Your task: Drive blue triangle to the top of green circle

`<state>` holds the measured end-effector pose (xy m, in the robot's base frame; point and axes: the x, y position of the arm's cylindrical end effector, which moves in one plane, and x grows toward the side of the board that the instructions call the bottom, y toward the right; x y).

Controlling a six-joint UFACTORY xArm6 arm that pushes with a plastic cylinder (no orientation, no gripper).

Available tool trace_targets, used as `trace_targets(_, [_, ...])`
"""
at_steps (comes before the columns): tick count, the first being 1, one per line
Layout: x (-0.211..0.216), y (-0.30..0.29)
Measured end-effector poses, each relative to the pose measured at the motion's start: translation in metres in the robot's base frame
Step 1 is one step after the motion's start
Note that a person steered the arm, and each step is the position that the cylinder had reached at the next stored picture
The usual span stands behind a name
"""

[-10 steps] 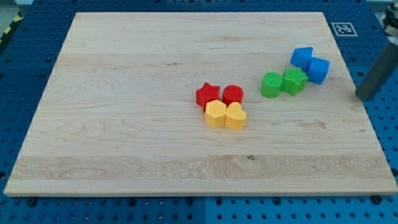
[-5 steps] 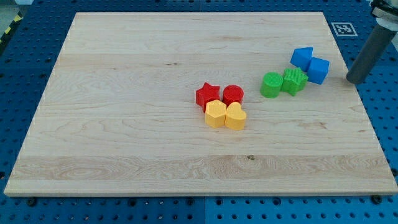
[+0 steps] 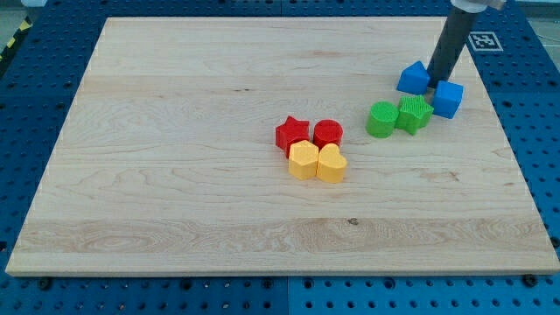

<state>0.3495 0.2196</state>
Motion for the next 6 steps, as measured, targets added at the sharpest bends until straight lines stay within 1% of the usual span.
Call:
trace_targets(1, [-0.003, -0.001])
trace_targets(2, [-0.026, -0.011])
trace_targets(4, [-0.004, -0.04])
trace_targets(6, [0.0, -0.051])
